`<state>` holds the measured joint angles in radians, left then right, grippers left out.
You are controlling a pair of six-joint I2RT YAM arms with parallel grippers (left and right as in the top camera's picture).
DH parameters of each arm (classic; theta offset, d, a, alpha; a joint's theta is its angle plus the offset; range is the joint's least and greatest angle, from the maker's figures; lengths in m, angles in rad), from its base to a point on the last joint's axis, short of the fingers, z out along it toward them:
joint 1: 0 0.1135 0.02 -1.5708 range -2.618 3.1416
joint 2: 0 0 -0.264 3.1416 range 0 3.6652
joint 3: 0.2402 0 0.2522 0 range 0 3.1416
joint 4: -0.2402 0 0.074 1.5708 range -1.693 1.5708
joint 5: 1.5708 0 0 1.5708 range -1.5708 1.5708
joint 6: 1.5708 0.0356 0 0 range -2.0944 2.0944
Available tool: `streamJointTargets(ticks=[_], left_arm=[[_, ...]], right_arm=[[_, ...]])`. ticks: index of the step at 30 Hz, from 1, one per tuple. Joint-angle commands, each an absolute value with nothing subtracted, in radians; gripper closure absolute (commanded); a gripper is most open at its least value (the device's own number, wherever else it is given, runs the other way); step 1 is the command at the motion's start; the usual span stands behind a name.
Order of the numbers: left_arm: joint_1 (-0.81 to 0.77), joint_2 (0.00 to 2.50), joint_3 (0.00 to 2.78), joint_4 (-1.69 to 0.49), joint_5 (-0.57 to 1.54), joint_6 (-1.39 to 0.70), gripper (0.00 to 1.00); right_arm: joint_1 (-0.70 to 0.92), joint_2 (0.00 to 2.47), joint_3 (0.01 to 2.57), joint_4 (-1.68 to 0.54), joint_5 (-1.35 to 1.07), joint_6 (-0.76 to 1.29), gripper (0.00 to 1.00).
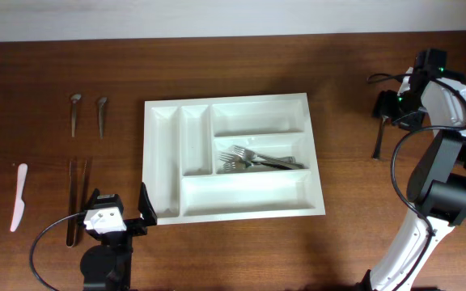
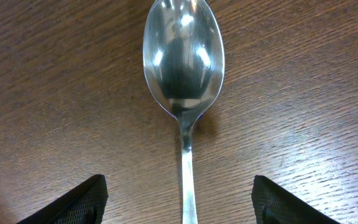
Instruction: Pack container
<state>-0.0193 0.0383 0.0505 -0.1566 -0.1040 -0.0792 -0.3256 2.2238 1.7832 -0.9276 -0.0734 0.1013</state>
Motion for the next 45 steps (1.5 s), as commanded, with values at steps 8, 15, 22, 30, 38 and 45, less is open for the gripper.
streamJointTargets(ticks=[8, 15, 22, 30, 38, 45], left_arm=[[-0.023, 0.036, 0.046, -0.154, -0.093, -0.082, 0.01], [-0.023, 0.036, 0.046, -0.154, -0.093, -0.081, 0.01], [-0.023, 0.036, 0.046, -0.154, -0.093, -0.081, 0.01], [-0.023, 0.036, 0.046, -0.154, -0.093, -0.081, 0.01], [-0.023, 0.036, 0.046, -0.154, -0.093, -0.082, 0.01], [-0.023, 0.036, 0.046, -0.154, -0.093, -0.082, 0.01]], right_arm=[[-0.321, 2.234, 1.788, -0.929, -0.043, 0.078, 0.25], [-0.320, 2.234, 1.788, -0.927, -0.041, 0.056, 0.24], [-0.320, 2.239, 1.787, -0.928, -0.040, 0.030, 0.24], [-0.320, 2.278, 1.787, -0.939, -0.042, 0.030, 0.24], [-0.320, 2.283, 1.787, -0.938, -0.041, 0.010, 0.26], [-0.320, 2.284, 1.787, -0.938, -0.024, 0.007, 0.32]])
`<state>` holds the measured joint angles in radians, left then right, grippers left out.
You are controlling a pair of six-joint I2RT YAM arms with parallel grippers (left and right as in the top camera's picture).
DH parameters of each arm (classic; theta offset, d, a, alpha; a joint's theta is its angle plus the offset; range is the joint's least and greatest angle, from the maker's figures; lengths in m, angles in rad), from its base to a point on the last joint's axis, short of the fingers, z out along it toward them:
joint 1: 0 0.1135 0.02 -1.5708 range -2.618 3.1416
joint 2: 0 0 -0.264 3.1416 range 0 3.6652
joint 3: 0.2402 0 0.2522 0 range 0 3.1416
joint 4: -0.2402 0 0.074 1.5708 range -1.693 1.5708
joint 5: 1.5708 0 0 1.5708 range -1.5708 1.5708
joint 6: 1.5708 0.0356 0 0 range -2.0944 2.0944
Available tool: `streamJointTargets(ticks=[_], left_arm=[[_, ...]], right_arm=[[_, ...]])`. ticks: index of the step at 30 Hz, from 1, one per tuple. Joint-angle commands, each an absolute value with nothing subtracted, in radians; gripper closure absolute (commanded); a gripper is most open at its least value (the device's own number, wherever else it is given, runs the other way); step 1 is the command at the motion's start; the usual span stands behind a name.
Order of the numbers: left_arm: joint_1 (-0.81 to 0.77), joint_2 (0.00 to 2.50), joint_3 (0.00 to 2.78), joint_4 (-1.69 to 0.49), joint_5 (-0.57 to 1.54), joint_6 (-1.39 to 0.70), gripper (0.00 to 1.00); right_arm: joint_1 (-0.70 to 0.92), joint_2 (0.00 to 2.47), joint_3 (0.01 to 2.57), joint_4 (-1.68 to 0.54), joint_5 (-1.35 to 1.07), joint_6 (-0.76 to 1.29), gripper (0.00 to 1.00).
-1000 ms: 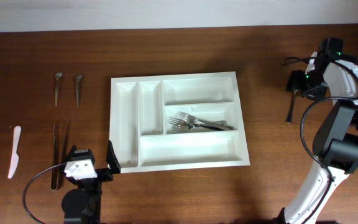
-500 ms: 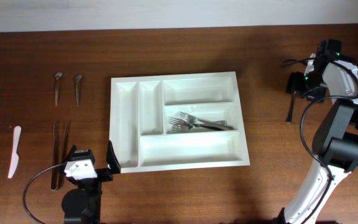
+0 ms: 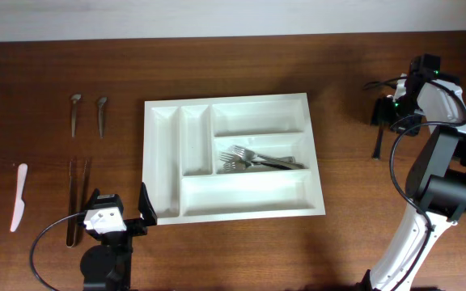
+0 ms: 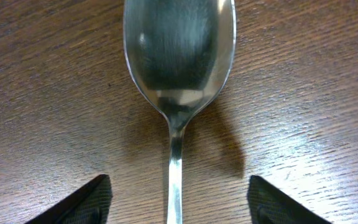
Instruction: Pack container
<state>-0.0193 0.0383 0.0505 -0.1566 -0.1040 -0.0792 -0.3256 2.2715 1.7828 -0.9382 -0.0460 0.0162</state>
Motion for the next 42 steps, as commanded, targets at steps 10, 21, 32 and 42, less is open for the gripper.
streamJointTargets(ticks=[10, 21, 32, 42], left_arm=[[-0.023, 0.036, 0.046, -0.154, -0.093, -0.081, 0.01], [-0.023, 0.036, 0.046, -0.154, -0.093, -0.081, 0.01], [-0.023, 0.036, 0.046, -0.154, -0.093, -0.082, 0.01], [-0.023, 0.036, 0.046, -0.154, -0.093, -0.082, 0.01]], right_arm=[[-0.317, 2.284, 1.785, -0.939, -0.007, 0.007, 0.47], [-0.275, 2.286, 1.776, -0.941, 0.060, 0.004, 0.45], [-0.291, 2.287, 1.776, -0.945, 0.031, 0.004, 0.44], [-0.297, 2.308, 1.776, -0.949, 0.003, 0.004, 0.44]])
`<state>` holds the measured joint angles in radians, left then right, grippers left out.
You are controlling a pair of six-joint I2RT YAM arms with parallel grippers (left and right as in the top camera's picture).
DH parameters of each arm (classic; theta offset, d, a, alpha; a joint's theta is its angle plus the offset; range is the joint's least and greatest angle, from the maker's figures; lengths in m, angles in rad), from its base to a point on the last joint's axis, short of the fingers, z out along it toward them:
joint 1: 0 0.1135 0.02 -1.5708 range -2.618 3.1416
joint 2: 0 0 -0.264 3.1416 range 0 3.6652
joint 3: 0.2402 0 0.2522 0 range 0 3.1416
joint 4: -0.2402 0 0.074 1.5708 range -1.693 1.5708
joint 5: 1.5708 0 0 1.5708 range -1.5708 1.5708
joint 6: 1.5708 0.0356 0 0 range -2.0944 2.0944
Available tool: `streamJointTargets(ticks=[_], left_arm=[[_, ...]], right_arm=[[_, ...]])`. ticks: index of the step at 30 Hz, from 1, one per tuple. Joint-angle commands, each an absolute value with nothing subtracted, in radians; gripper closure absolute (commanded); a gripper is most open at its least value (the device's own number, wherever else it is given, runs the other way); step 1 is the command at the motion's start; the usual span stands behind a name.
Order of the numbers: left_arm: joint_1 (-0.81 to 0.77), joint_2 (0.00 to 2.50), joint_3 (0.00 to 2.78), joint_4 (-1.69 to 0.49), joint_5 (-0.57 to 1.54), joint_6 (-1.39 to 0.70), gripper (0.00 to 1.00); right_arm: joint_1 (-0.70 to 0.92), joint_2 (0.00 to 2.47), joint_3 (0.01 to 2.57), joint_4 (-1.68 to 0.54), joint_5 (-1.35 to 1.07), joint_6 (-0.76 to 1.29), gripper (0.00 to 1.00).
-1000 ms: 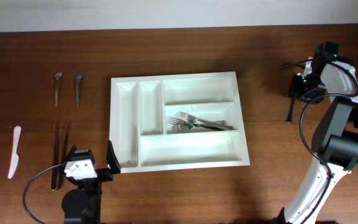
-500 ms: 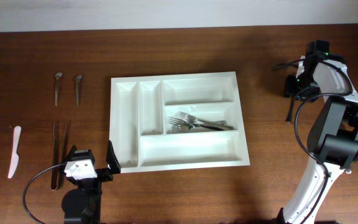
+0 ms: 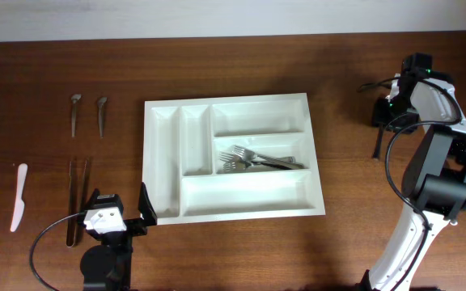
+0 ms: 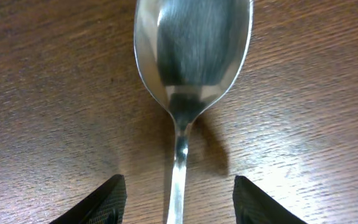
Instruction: Pack container
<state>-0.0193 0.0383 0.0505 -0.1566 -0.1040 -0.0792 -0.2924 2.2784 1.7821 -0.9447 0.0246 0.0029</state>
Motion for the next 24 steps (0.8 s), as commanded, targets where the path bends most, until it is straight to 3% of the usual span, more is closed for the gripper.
streamJointTargets(ticks=[1, 10, 13, 18, 22, 24], left_arm=[[-0.023, 0.036, 0.046, -0.154, -0.094, -0.081, 0.01], [-0.023, 0.036, 0.046, -0.154, -0.093, -0.081, 0.01], [-0.023, 0.036, 0.046, -0.154, -0.093, -0.082, 0.01], [-0.023, 0.036, 0.046, -0.154, -0.093, -0.082, 0.01], [-0.023, 0.036, 0.046, -0.154, -0.093, -0.082, 0.01], [-0.023, 0.036, 0.046, -0.154, -0.093, -0.082, 0.01]], right_arm=[[-0.297, 2.311, 1.776, -0.948, 0.000, 0.004, 0.43], [-0.297, 2.313, 1.776, -0.942, -0.001, 0.004, 0.45], [-0.298, 2.313, 1.776, -0.939, 0.000, 0.004, 0.59], [-0.302, 2.313, 1.776, -0.929, 0.000, 0.004, 0.67], [-0.302, 2.313, 1.776, -0.922, 0.001, 0.004, 0.82], [-0.302, 2.313, 1.776, -0.922, 0.001, 0.004, 0.85]])
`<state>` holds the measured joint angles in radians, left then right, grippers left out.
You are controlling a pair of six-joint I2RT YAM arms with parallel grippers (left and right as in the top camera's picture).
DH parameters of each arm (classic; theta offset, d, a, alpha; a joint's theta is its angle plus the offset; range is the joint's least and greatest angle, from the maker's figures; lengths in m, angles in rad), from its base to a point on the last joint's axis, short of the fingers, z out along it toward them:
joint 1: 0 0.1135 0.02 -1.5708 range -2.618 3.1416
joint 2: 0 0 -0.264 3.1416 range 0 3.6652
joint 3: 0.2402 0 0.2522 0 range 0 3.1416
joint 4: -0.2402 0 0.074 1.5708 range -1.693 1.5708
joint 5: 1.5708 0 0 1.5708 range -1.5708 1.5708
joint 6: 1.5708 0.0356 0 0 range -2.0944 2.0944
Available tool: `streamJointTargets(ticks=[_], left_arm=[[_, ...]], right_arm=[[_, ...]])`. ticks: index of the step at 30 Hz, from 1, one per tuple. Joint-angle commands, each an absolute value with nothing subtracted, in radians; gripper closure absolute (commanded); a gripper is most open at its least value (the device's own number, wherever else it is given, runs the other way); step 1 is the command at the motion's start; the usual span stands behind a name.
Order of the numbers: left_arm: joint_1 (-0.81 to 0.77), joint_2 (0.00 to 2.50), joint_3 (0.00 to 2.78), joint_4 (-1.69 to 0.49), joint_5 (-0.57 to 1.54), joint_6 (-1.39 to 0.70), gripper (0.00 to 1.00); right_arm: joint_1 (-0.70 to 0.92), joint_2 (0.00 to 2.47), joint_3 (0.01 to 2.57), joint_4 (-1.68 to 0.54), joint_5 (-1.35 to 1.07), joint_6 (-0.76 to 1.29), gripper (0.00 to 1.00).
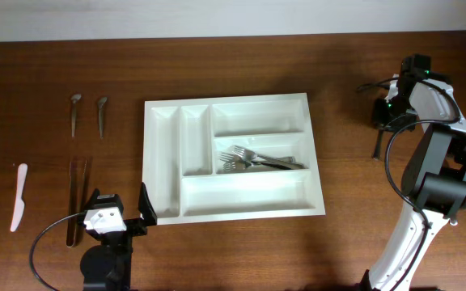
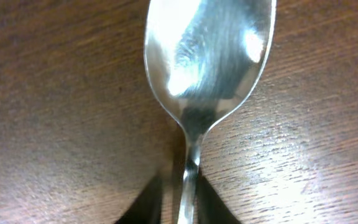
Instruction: Pack container
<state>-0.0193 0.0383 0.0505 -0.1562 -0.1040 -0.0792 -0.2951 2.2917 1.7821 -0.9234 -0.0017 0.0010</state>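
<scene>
A steel spoon lies on the wooden table, right of the white cutlery tray; its handle points toward the front. My right gripper sits over the spoon's neck, and its dark fingertips press against both sides of the handle, shut on it. Several forks lie in the tray's middle right compartment. My left gripper rests by the tray's front left corner; its jaws are too small to read.
Two small spoons lie at the far left. Below them are metal tongs and a white plastic knife. The tray's other compartments hold nothing.
My right gripper's fingers stood apart on both sides of the spoon's handle; now they are shut against it. The spoon still rests on the table. The left arm has not moved.
My right gripper was open and wide over the spoon, its fingers far from the handle. It then sat lower and closer to the bowl, still wide. The fingers were then narrower, and now they are shut on the handle.
</scene>
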Motion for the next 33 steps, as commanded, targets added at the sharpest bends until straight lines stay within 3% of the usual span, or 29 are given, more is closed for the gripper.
streamJointTargets(ticks=[1, 6, 20, 33], left_arm=[[-0.023, 0.036, 0.046, -0.154, -0.093, -0.082, 0.01], [-0.023, 0.036, 0.046, -0.154, -0.093, -0.082, 0.01], [-0.023, 0.036, 0.046, -0.154, -0.093, -0.081, 0.01], [-0.023, 0.036, 0.046, -0.154, -0.093, -0.082, 0.01]], right_arm=[[-0.302, 2.313, 1.776, -0.923, 0.001, 0.004, 0.85], [-0.302, 2.313, 1.777, -0.923, 0.001, 0.004, 0.96], [-0.300, 2.312, 1.856, -0.980, -0.001, -0.003, 0.96], [-0.166, 2.312, 2.220, -1.209, -0.030, -0.264, 0.96]])
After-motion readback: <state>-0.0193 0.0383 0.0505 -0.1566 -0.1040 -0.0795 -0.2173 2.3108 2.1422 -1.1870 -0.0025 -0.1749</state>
